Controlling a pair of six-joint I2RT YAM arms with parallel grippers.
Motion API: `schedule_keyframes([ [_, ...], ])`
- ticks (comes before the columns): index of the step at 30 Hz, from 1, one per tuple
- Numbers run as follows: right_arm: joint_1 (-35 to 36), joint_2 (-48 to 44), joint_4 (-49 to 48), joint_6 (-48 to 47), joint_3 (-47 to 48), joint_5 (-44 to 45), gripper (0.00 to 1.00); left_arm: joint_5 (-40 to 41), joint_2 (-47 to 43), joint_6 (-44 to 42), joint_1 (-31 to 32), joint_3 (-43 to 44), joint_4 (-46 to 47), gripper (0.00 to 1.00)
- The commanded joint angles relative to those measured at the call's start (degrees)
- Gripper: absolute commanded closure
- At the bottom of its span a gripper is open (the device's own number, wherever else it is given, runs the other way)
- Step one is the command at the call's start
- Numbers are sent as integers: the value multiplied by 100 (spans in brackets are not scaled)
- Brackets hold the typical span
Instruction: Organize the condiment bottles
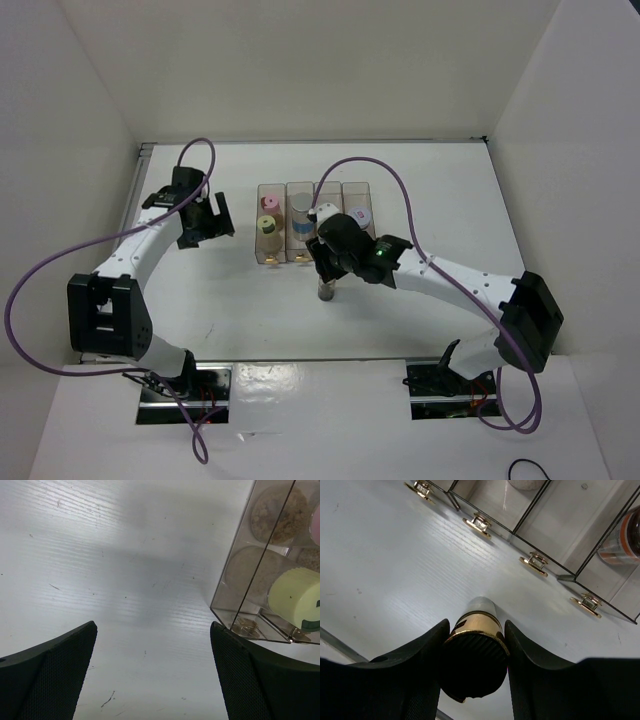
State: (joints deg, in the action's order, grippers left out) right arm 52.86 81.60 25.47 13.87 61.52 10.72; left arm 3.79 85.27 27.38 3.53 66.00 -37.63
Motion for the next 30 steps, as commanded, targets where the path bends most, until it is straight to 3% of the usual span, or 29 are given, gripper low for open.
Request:
schedule_keyframes([
  [1, 14, -21, -18, -7, 352, 35, 81, 34, -204, 40, -37, 142, -52, 0],
  [5, 14, -284, 423, -7, 895, 131, 90, 34, -257, 40, -37, 142, -52, 0],
  [12, -196, -663, 766, -331, 1644, 887, 90, -19, -310, 40, -37, 89, -52, 0],
  [20, -769, -92, 407, -630, 2049, 1353, 93, -19, -555, 40, -89, 36, -157, 0],
  [30, -1278, 426, -236, -745, 2101, 905, 93, -72, -670, 40, -89, -69, -157, 0],
])
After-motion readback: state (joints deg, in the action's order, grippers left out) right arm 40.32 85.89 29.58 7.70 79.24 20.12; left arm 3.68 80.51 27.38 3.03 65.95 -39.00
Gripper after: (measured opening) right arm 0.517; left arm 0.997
